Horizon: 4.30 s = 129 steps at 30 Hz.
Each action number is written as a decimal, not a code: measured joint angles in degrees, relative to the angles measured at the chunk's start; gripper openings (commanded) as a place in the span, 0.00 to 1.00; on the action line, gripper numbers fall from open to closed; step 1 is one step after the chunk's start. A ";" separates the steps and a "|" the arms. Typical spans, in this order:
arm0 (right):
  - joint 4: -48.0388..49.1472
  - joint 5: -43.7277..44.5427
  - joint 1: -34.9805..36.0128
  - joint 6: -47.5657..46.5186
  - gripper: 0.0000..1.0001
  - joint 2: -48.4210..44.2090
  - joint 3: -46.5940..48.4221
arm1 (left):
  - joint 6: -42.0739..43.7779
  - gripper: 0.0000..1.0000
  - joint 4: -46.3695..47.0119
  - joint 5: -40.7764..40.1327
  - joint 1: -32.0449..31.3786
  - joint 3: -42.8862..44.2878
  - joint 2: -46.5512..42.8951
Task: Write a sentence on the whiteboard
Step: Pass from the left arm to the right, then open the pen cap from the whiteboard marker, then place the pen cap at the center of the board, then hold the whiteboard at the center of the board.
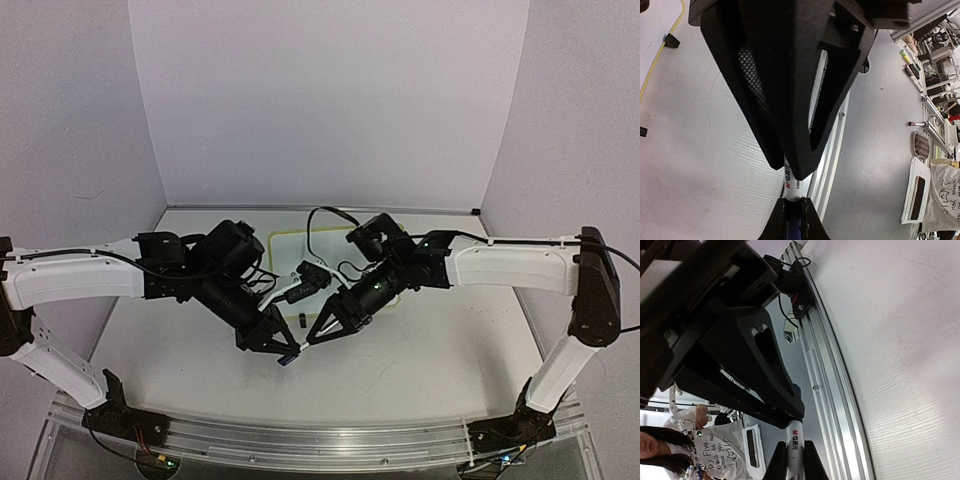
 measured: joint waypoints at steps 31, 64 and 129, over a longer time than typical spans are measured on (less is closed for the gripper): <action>10.43 -1.46 -2.47 0.36 0.00 -10.21 -6.14 | -16.80 0.18 30.67 3.53 0.93 -15.15 -9.64; 10.41 4.01 -15.61 -0.16 0.00 -24.64 -13.04 | -18.41 0.00 25.46 -6.01 13.42 -23.24 -19.26; 42.25 49.76 -1.44 8.50 0.00 -9.07 -15.86 | 5.91 0.84 6.12 6.05 34.24 8.09 5.93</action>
